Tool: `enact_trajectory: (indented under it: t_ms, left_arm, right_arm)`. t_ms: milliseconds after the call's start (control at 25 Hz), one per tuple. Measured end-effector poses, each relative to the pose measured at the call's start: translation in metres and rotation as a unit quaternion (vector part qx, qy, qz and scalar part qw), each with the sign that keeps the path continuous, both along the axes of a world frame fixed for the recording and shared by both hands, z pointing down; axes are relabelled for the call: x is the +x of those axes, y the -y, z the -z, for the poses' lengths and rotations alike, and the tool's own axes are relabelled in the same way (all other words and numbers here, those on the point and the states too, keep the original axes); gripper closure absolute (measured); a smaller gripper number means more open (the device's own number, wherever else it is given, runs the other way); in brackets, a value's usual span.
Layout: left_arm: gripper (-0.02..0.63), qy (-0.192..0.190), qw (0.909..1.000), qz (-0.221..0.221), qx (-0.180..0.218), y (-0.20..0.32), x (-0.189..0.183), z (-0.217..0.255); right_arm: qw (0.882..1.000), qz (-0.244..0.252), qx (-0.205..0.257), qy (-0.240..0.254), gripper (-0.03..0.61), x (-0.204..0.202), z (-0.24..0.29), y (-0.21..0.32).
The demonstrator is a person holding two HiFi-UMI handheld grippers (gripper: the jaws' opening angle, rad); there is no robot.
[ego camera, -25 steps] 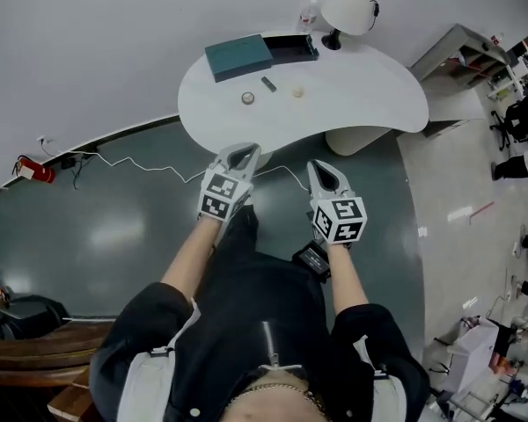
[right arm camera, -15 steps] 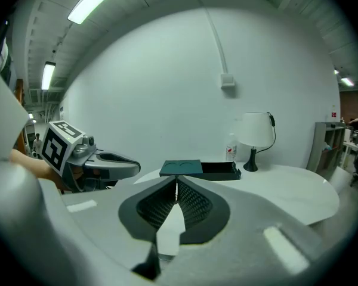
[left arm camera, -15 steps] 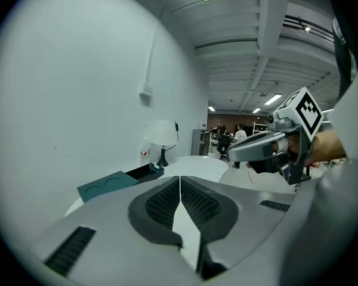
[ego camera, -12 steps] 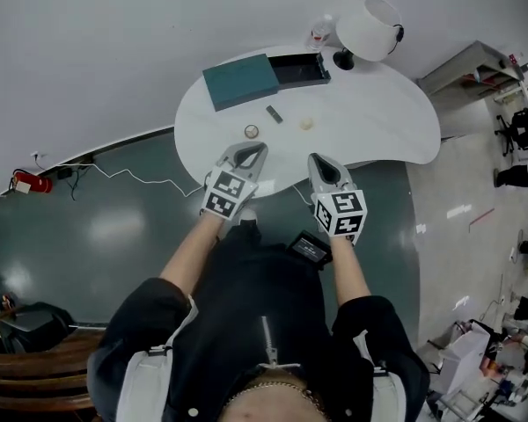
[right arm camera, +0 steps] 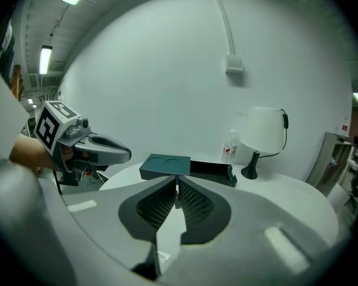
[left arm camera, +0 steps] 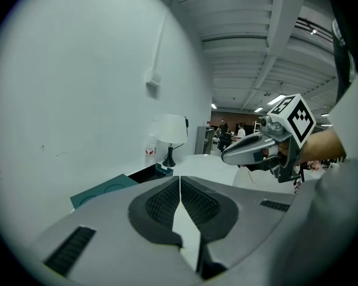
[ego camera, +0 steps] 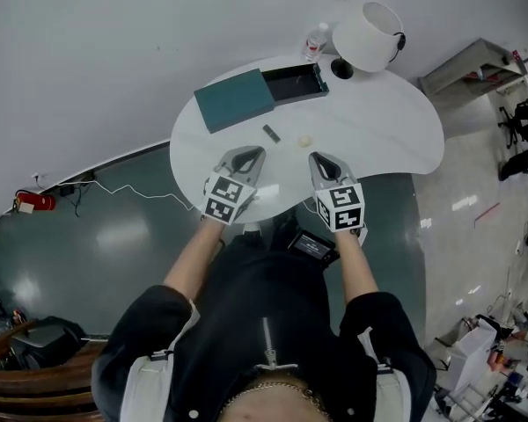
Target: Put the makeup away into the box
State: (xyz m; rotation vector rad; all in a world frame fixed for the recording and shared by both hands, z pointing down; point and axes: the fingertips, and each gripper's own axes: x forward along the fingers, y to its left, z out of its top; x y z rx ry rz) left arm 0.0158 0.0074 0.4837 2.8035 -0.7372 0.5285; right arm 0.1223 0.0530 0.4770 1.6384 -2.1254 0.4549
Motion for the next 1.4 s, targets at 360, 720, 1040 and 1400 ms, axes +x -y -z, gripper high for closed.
enact_trajectory:
  t_ms: [360,720,1040,1400]
  left_arm:
    - [0.6,0.013,0.9995,0.025,-0.011,0.056,0.032,-0.012]
    - [0.6,0.024,0.997,0.067,-0.03,0.091,0.046,-0.019]
    - [0.6,0.037,0.9927,0.105,-0.047,0.1,0.034,-0.029]
    - [0.6,0.046,0.9871,0.14,-0.062,0.104,0.026,-0.038]
  right_arm:
    - [0.999,0.037,-0.009,0.0,0.571,0.034,-0.015,0.064]
    - [0.996,0.084,-0.023,-0.003,0.571,0.051,-0.029,0.109]
    - [0.985,0.153,-0.073,-0.037,0.535,0.052,-0.07,0.11]
    - [0.956,0.246,-0.141,-0.074,0.483,0.048,-0.124,0.096]
